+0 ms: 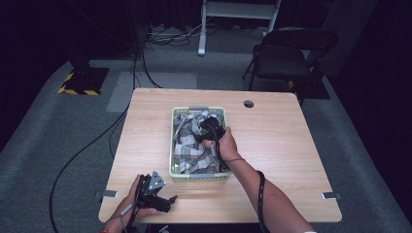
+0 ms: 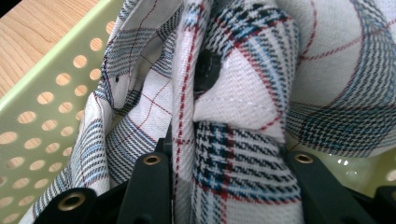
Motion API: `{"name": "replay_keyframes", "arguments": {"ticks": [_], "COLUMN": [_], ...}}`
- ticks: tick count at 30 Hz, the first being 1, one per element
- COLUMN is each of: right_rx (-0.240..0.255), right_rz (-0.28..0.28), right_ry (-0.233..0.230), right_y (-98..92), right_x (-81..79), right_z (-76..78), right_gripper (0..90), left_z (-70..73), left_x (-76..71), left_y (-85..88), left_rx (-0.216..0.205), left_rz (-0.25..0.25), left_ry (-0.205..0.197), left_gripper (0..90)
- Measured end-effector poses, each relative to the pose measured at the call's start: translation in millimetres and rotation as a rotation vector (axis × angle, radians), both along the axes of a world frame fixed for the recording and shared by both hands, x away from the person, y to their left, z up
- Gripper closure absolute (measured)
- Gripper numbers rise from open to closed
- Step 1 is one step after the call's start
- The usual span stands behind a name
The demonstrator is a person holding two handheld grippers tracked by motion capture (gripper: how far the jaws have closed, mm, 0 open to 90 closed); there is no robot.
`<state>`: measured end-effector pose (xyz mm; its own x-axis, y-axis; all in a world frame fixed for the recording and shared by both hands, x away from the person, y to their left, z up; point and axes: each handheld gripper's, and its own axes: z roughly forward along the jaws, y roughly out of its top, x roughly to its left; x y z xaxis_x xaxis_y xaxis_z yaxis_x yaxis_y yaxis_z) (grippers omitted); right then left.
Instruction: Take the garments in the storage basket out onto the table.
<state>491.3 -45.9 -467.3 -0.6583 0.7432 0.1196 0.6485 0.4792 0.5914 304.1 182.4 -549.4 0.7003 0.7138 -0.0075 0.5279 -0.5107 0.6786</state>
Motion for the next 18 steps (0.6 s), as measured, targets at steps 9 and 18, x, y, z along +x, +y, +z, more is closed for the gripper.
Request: {"name": "replay_keyframes", "arguments": {"ticks": [9,18], "right_rx": [0.018,0.084], "right_rz": [-0.012,-0.006], "right_ry": [-0.007,-0.021], "right_y": [-1.9,-7.8], "right_x": [-1.9,-9.6], "right_z": [2.7,18.9], "right_gripper": [65.8,66.1], "left_z": [0.0,0.1], "left_x": [0.0,0.0], "left_y": [0.0,0.1], "left_rx": [-0.001,0.0], "left_rz": [0.0,-0.001], "left_ry": [0.0,0.001], "left_gripper": [0.0,0.0]}}
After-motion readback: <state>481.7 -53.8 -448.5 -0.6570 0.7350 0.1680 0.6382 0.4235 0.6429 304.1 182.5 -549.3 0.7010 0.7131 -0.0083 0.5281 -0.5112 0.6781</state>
